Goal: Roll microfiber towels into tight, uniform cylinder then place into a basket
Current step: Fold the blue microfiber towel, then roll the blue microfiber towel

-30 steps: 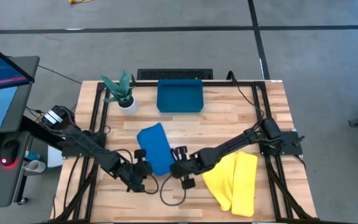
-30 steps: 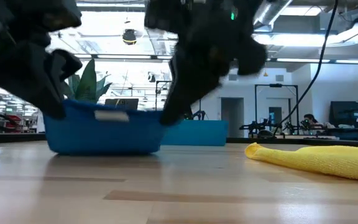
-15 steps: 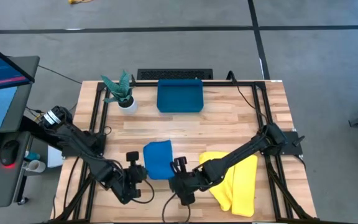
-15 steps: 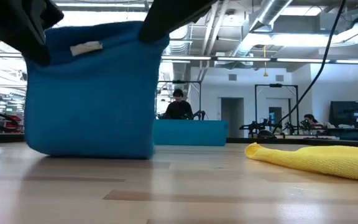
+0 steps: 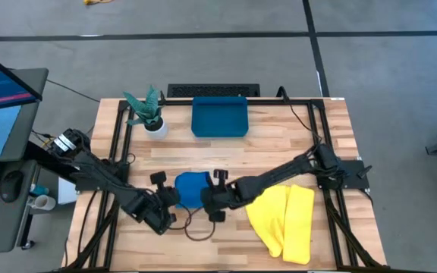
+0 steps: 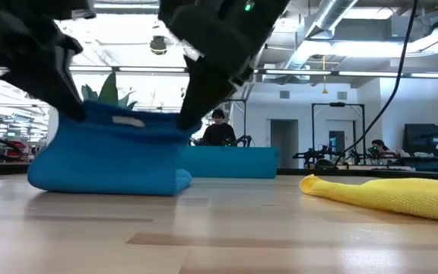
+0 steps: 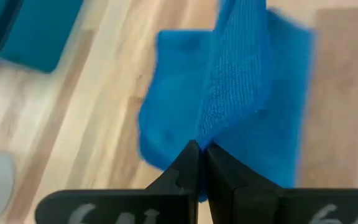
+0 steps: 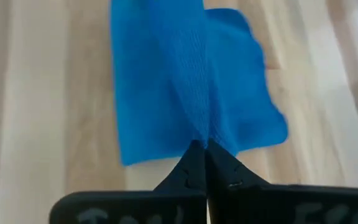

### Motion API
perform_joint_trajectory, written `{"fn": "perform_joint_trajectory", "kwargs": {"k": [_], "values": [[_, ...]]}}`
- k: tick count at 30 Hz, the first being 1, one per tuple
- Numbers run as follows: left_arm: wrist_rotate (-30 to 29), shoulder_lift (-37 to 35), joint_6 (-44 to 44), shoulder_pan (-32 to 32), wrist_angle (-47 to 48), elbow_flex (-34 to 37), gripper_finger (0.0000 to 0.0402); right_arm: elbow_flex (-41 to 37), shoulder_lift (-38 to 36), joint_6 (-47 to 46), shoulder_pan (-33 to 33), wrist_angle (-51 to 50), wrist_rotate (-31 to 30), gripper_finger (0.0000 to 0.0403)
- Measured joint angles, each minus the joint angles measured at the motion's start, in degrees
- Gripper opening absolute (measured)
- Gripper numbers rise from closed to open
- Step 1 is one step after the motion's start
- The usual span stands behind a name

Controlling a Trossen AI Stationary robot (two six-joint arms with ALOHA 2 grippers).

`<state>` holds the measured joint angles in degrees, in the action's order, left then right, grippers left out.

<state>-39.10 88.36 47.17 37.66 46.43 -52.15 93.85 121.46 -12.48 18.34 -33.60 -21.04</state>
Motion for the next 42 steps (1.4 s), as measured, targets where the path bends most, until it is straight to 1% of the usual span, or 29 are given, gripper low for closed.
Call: {"fn": "perform_joint_trajectory", "kwargs": {"k": [6,11,14,24,30,34,42], "values": [[1.3,0.0,-0.4,-3.7,-4.2,3.1,0.0000,-3.1,-0.1,-1.3,-2.4,2.5,0.2,0.0016],[2.5,0.0,-2.5,-5.8,-7.6,4.6,0.0000,-3.2,-0.2,-2.2,-3.0,2.5,0.6,0.0007],[2.7,0.0,-3.2,-6.0,-8.0,4.7,0.0000,-3.2,-0.2,-2.2,-3.2,2.6,0.5,0.0007],[2.7,0.0,-1.9,-6.0,-8.7,4.7,0.0002,-3.2,-0.2,-2.5,-3.9,3.7,0.2,0.0037],[2.7,0.0,-2.4,-5.9,-8.9,4.7,0.0039,-3.2,-0.2,-2.1,-4.0,4.4,0.0,0.0071],[2.7,0.0,-2.5,-5.9,-8.9,4.7,0.0065,-3.2,-0.2,-2.1,-4.7,6.3,-1.4,0.0099],[1.3,0.0,-4.6,-6.3,-8.9,4.7,0.0100,-3.2,-0.2,-2.1,-6.1,5.3,-1.5,0.0173]]}}
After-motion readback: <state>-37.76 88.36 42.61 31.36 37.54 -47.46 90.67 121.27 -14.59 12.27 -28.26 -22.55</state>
